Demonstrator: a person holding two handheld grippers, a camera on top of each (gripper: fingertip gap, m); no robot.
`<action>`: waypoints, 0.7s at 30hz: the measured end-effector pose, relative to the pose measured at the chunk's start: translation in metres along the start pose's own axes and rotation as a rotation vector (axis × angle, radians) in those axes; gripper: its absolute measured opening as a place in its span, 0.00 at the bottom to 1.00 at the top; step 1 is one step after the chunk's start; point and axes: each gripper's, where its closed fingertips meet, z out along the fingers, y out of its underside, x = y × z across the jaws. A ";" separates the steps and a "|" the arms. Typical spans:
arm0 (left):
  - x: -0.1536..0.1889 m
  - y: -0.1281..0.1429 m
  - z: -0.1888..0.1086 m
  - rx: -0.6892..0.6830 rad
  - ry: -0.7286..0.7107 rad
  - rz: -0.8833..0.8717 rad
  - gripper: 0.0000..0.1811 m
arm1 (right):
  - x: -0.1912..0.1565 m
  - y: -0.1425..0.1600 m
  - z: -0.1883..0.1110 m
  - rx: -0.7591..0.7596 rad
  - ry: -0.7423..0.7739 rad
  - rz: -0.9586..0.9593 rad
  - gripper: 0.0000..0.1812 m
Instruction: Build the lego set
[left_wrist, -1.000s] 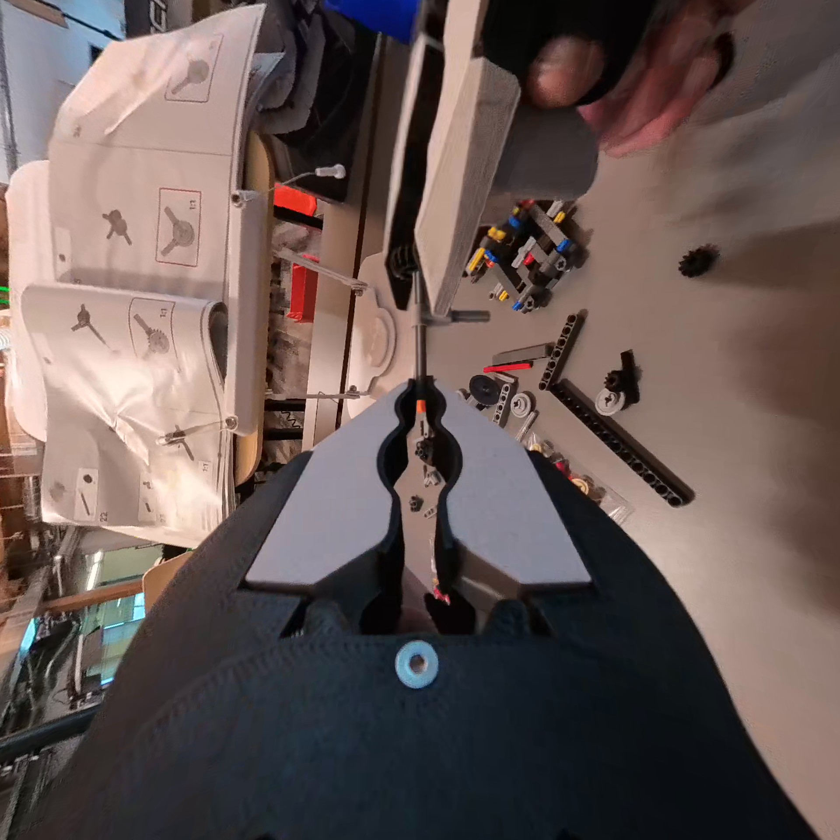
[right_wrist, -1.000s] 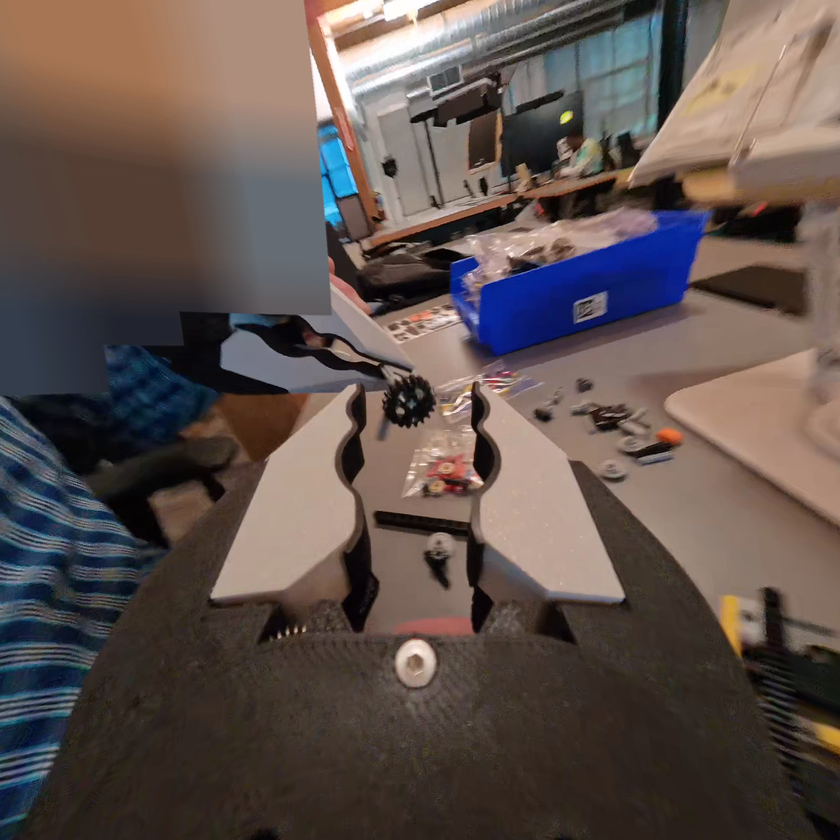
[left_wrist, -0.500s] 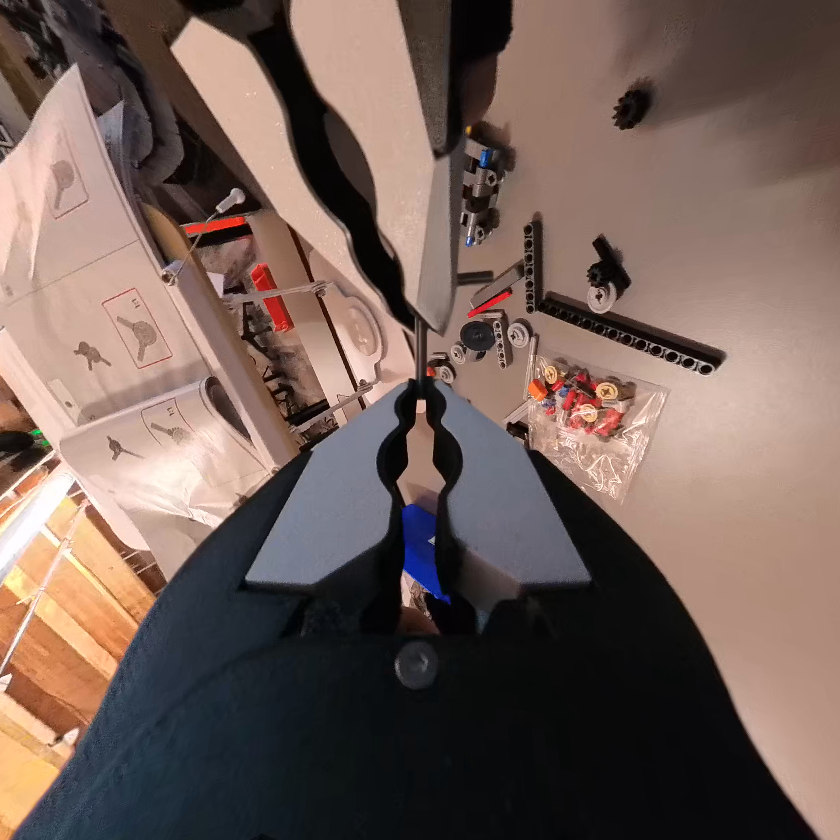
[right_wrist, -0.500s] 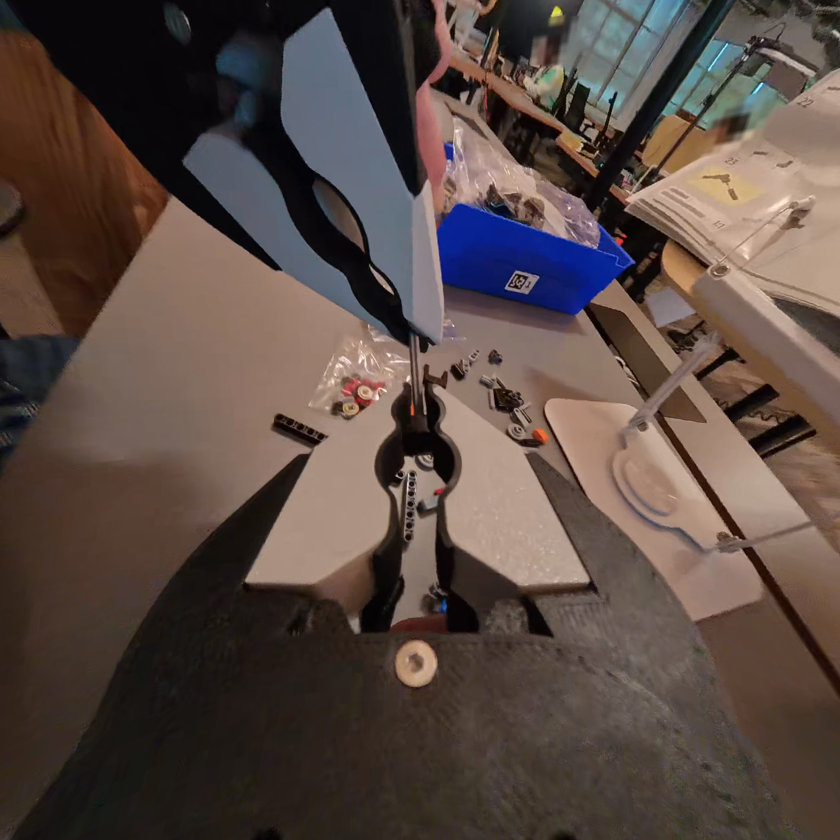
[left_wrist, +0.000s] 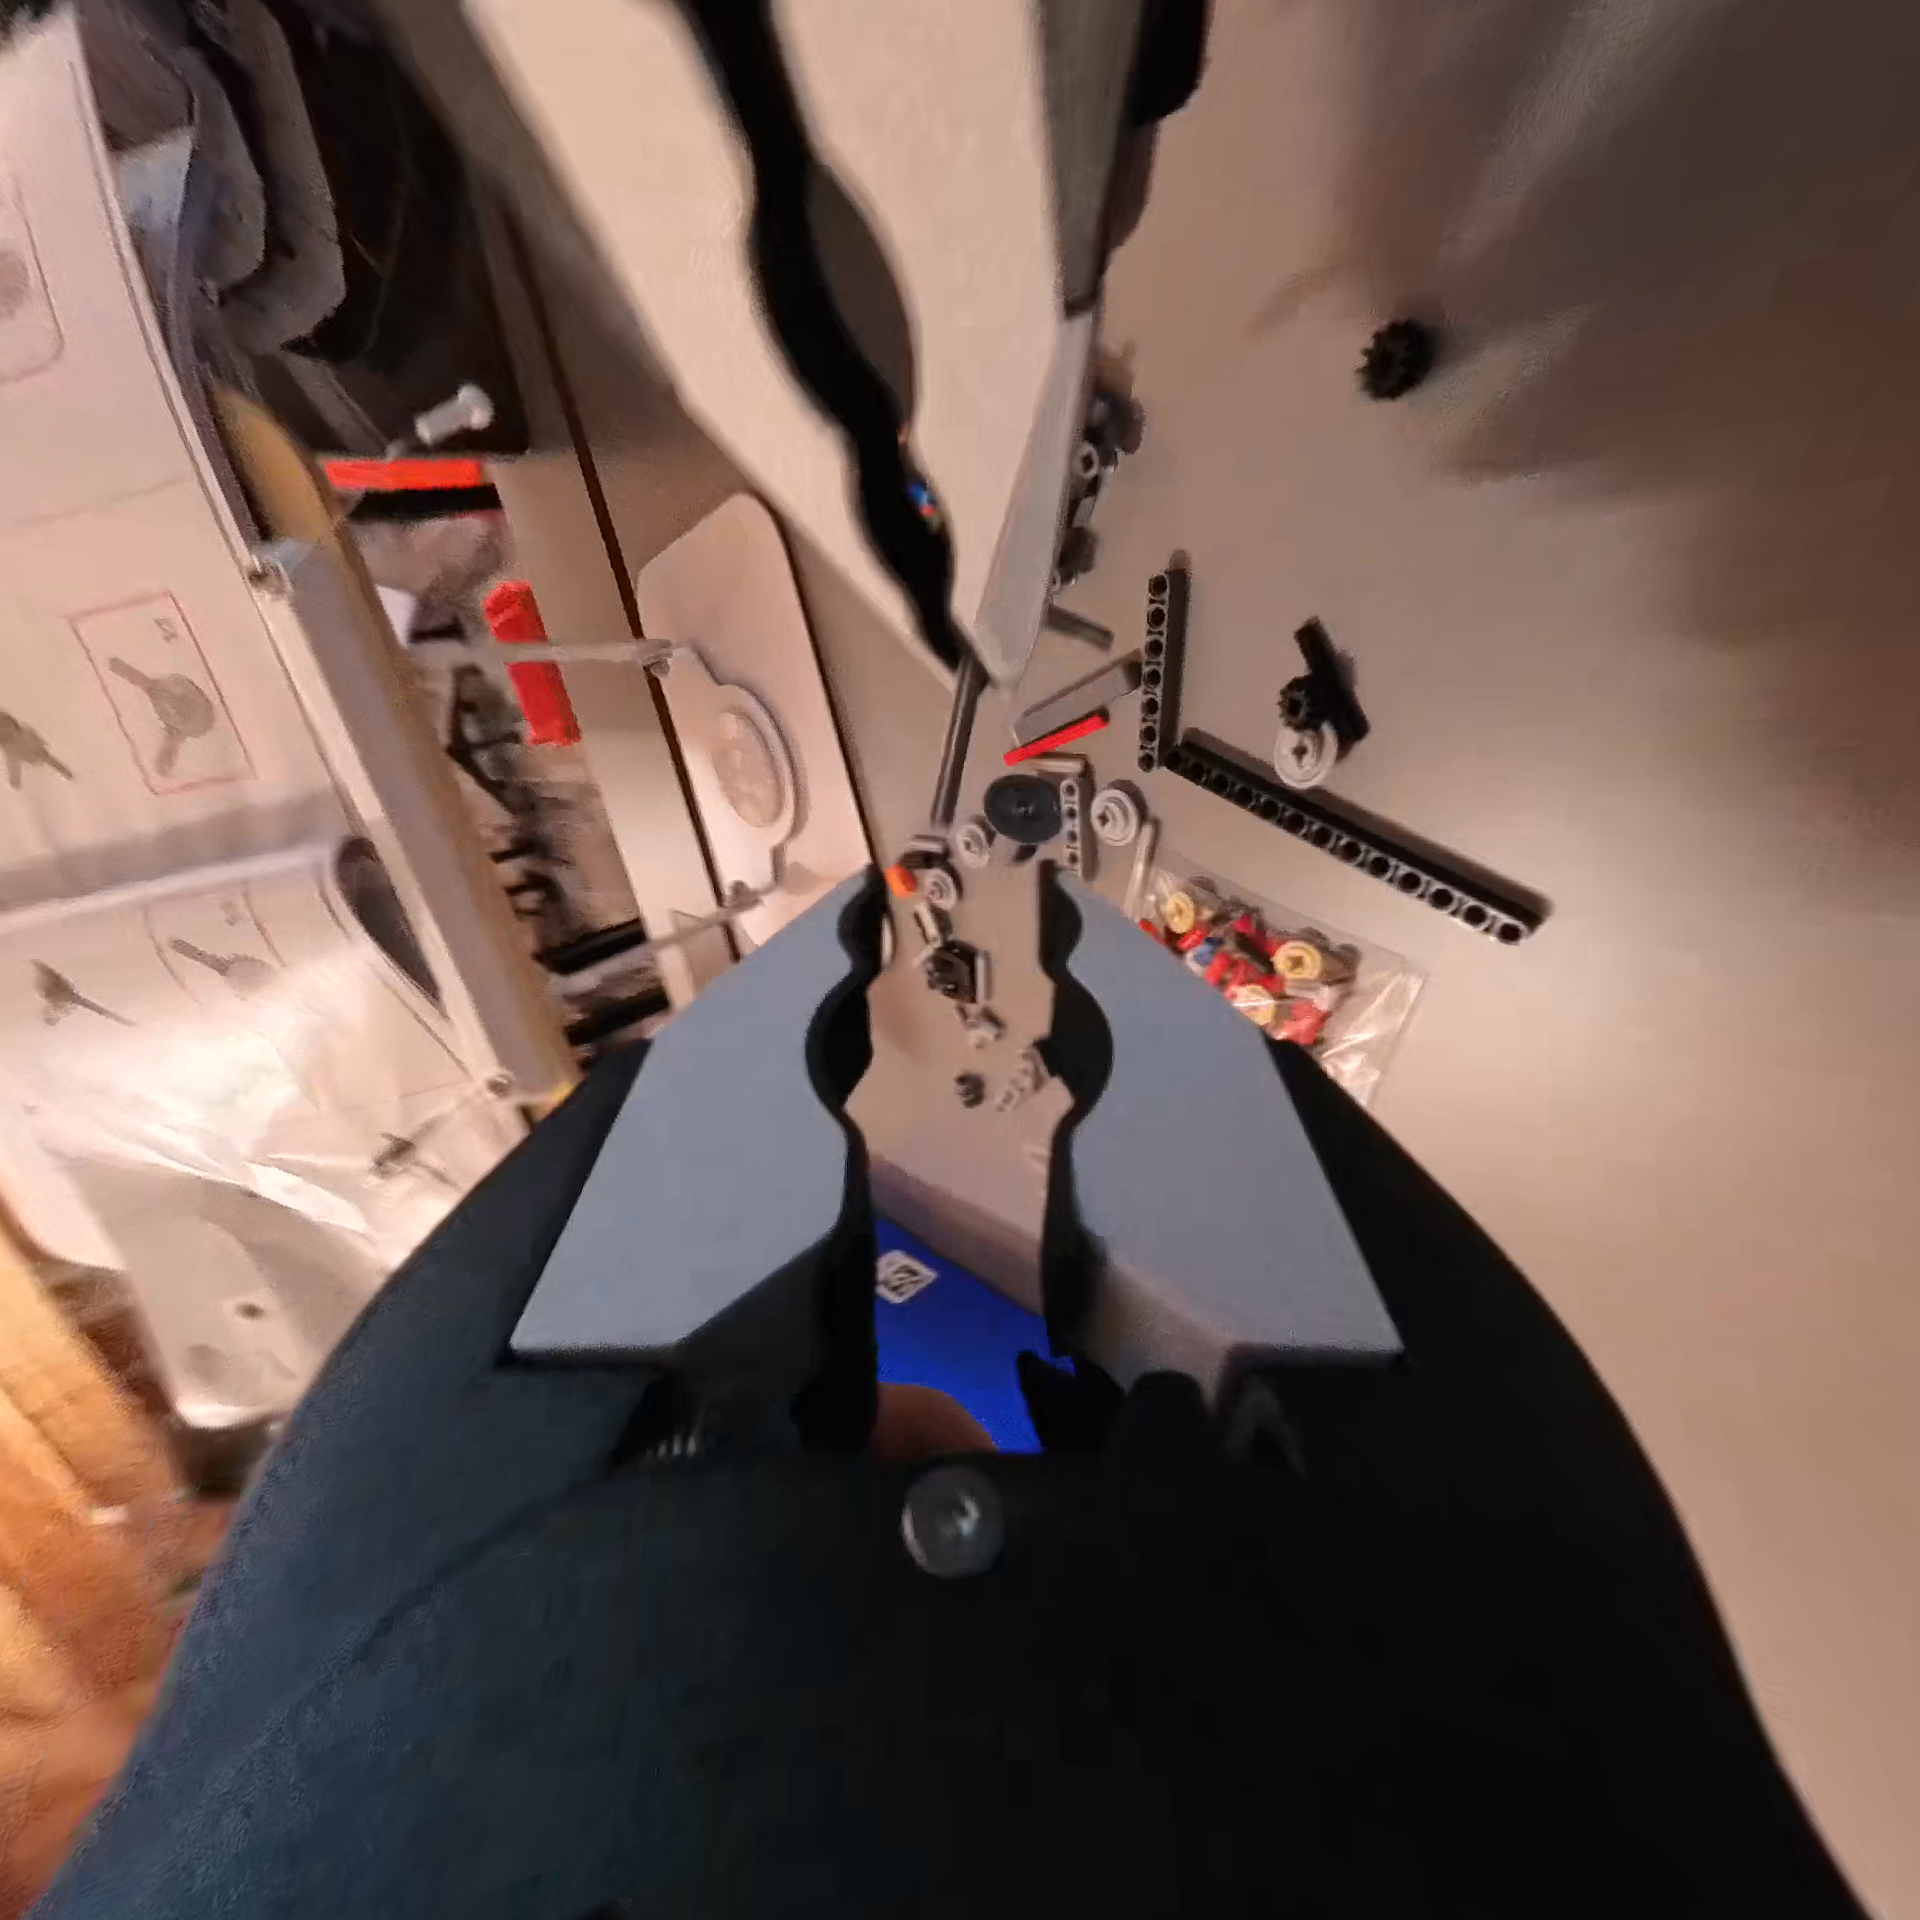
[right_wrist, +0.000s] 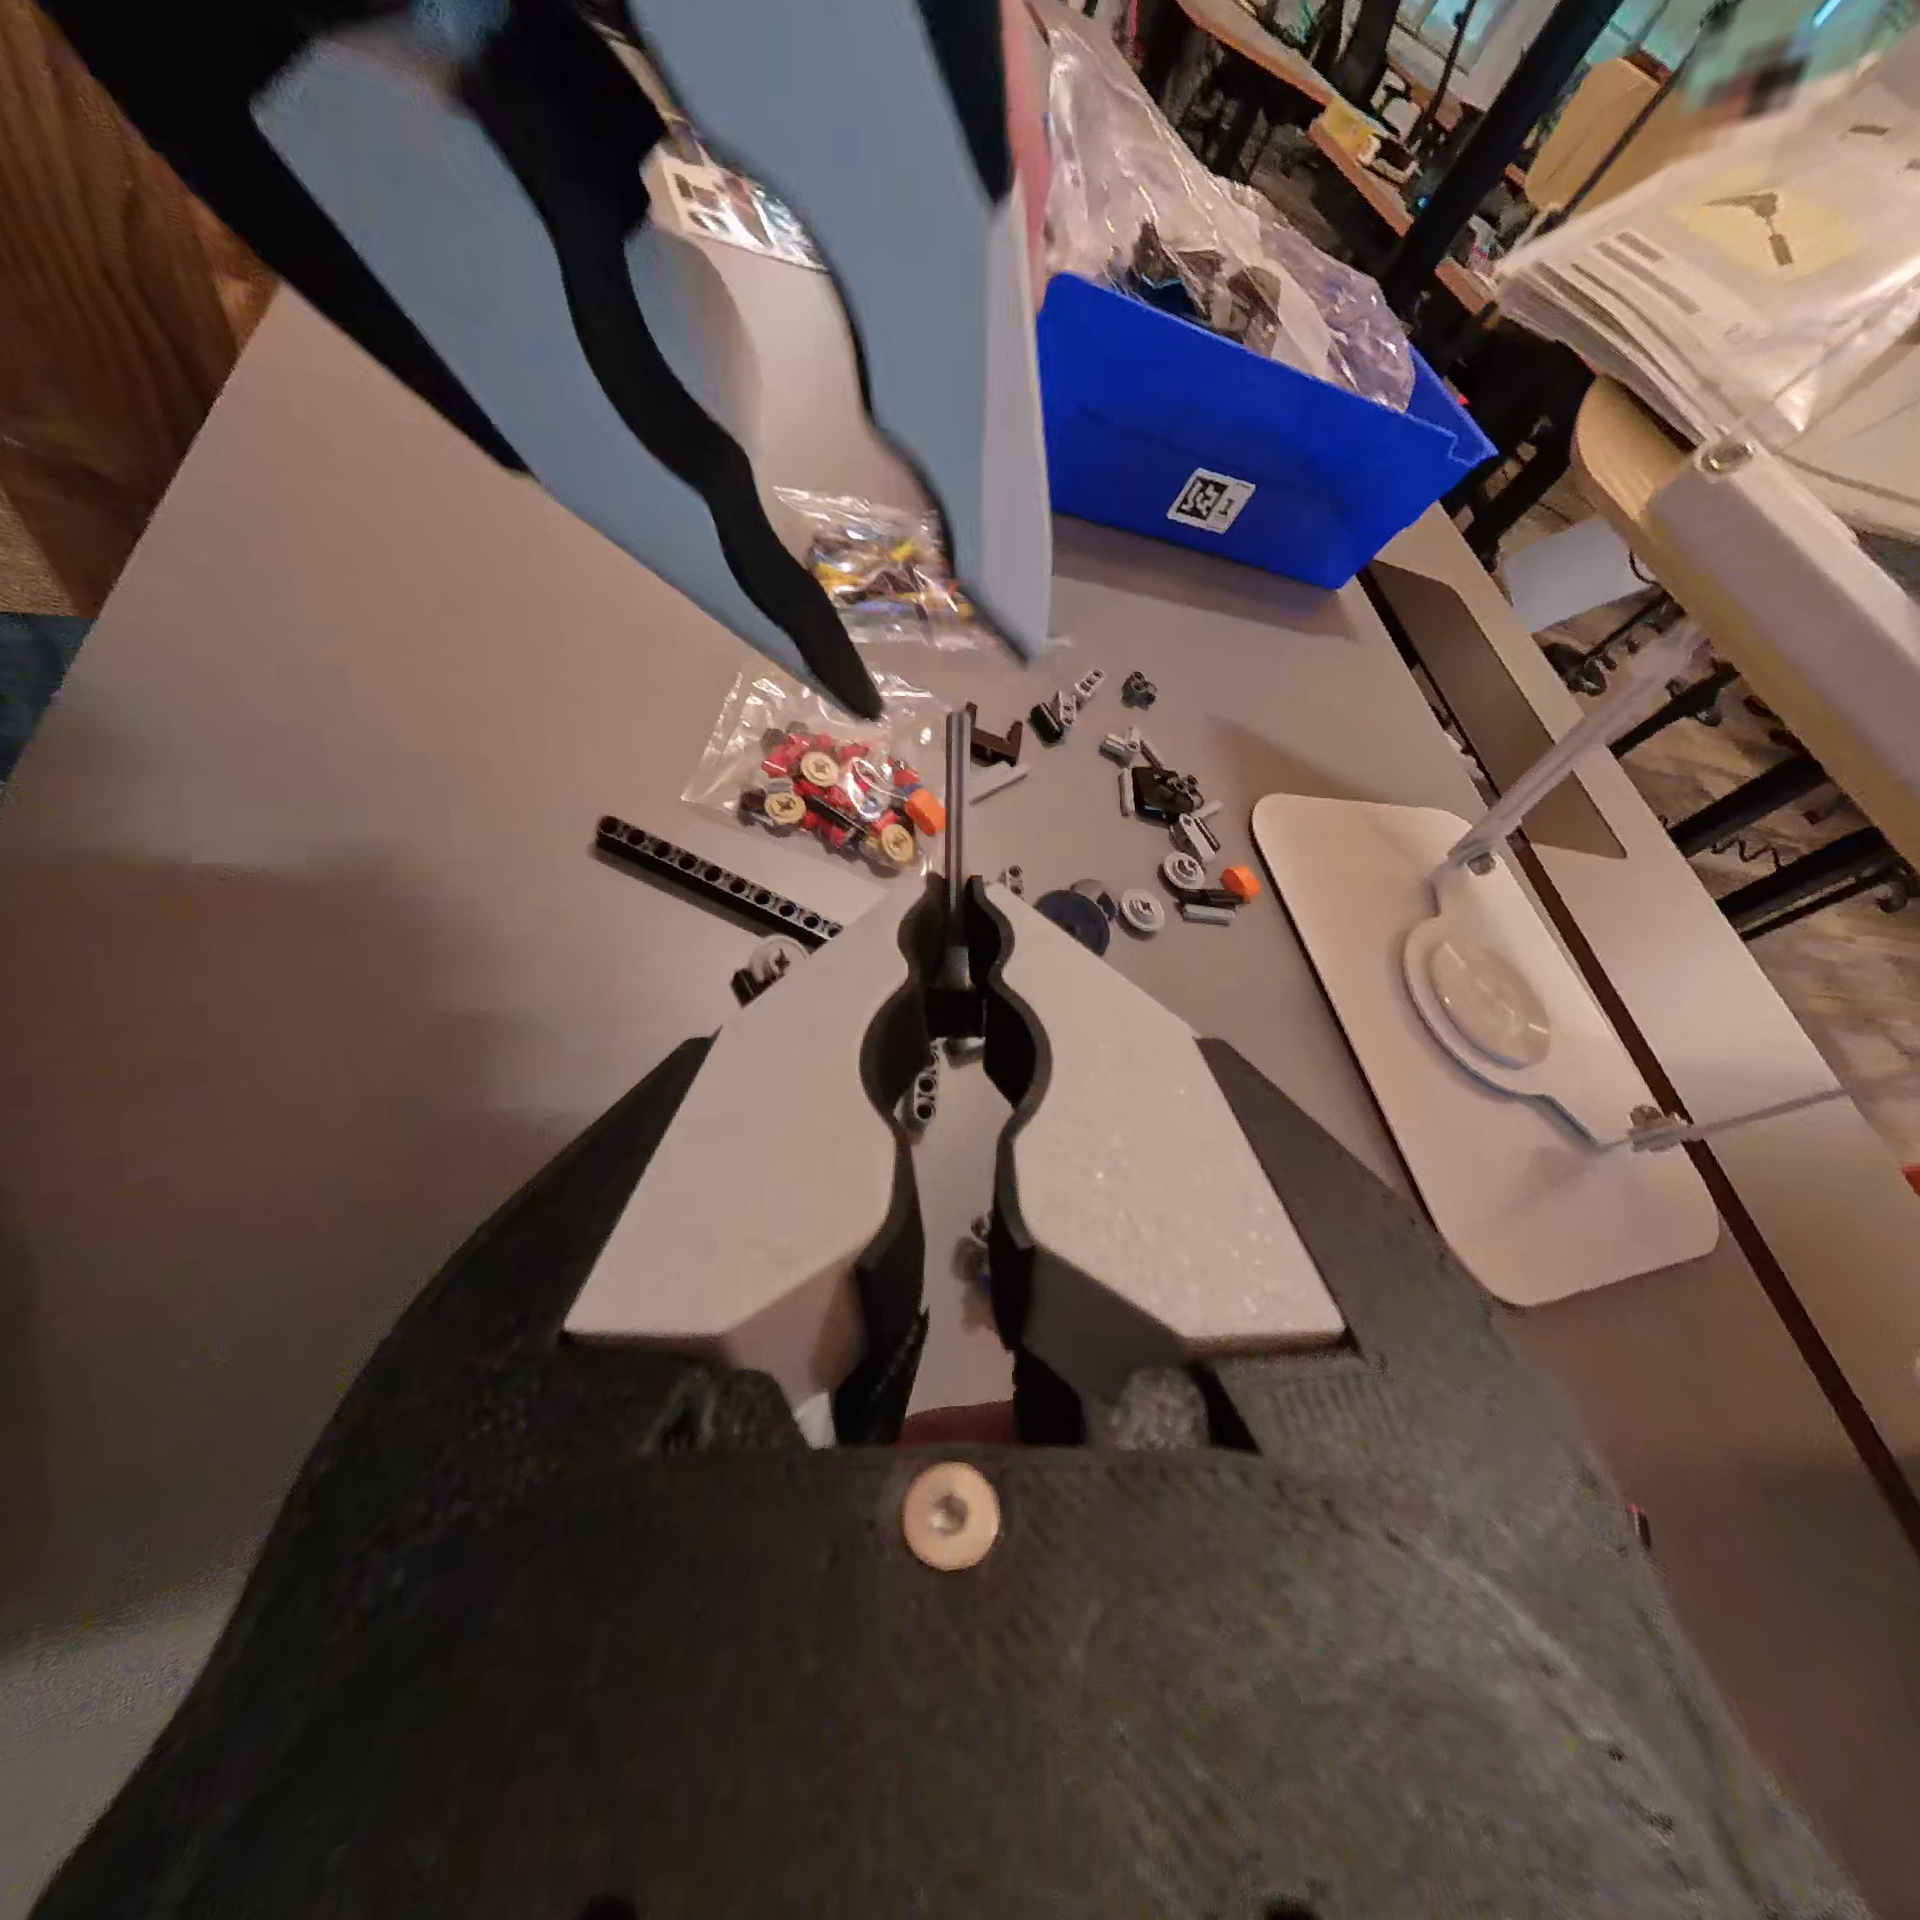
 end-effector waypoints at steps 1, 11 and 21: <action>-0.001 0.005 -0.001 0.020 0.022 -0.072 0.19 | 0.002 0.003 -0.001 -0.003 0.002 0.007 0.00; -0.022 0.084 0.096 0.076 0.069 -0.342 0.12 | 0.009 0.016 -0.002 0.004 0.011 0.052 0.00; -0.017 0.095 0.158 0.159 0.223 -0.325 0.10 | 0.012 0.020 -0.001 0.020 0.010 0.092 0.00</action>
